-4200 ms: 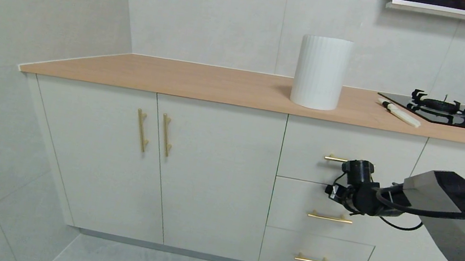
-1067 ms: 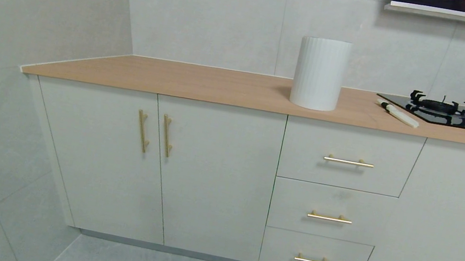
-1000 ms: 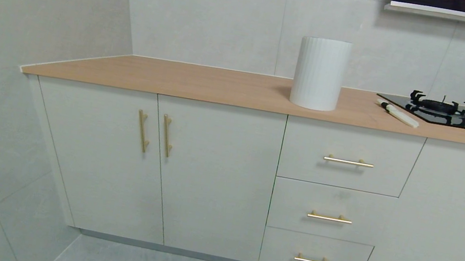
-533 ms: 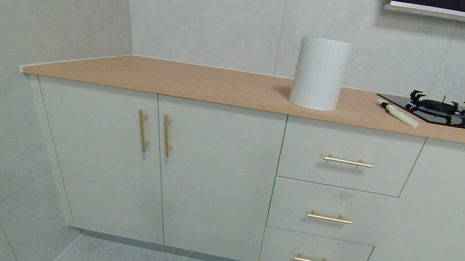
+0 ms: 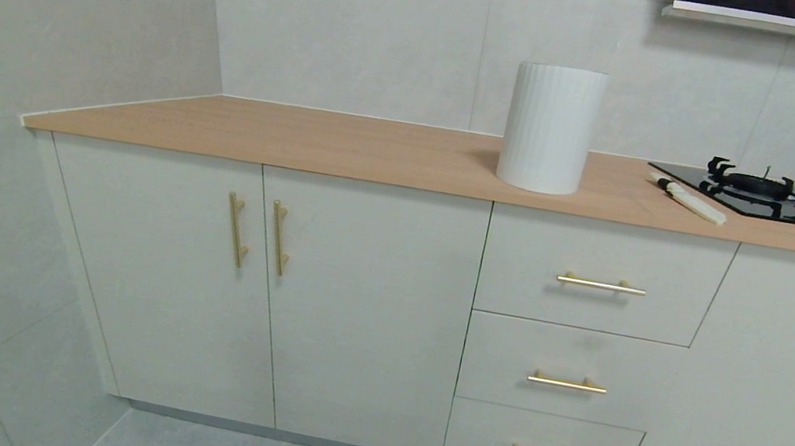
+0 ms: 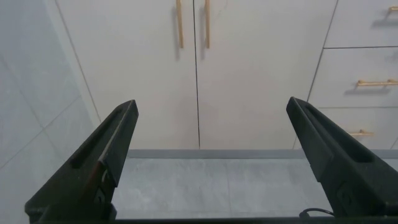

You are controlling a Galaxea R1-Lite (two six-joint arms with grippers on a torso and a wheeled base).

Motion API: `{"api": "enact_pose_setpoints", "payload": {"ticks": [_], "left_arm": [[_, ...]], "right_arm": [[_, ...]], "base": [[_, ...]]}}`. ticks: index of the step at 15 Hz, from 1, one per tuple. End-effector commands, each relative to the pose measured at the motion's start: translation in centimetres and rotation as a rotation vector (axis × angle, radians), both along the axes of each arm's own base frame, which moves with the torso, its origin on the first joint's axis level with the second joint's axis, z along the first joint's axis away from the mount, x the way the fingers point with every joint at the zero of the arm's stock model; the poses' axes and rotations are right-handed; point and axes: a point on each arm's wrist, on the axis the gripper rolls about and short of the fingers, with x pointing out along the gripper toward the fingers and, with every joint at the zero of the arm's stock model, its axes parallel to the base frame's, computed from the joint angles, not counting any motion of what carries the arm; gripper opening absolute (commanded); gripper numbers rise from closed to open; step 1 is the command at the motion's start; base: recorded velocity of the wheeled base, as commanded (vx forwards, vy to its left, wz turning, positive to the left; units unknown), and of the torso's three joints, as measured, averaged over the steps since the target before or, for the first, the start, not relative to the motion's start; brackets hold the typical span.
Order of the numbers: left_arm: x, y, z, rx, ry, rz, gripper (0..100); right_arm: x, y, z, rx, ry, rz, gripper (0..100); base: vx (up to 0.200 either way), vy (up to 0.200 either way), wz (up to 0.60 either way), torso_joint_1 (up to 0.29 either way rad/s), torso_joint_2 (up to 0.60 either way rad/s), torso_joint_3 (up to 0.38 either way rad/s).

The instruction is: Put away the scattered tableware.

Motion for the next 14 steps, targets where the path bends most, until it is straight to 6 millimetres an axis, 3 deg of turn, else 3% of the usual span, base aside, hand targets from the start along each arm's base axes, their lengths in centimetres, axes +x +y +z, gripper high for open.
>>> {"api": "enact_pose_setpoints", "payload": {"ticks": [1, 13, 14], "left_arm": [[0.0, 0.0, 0.0, 0.0, 0.0, 0.0, 100], [0.0, 0.0, 0.0, -0.002, 0.0, 0.0, 100], [0.0, 0.0, 0.0, -0.002, 0.0, 0.0, 100]], "right_arm": [[0.01, 0.0, 0.0, 0.0, 0.002, 0.002, 100], [0.01, 0.0, 0.0, 0.0, 0.002, 0.0, 100], [0.01, 0.0, 0.0, 0.0, 0.002, 0.0, 100]], "base": [[0.2, 0.0, 0.0, -0.002, 0.01, 0.002], [0.2, 0.0, 0.0, 0.003, 0.0, 0.002], [0.0, 0.0, 0.0, 0.0, 0.0, 0.0]]}}
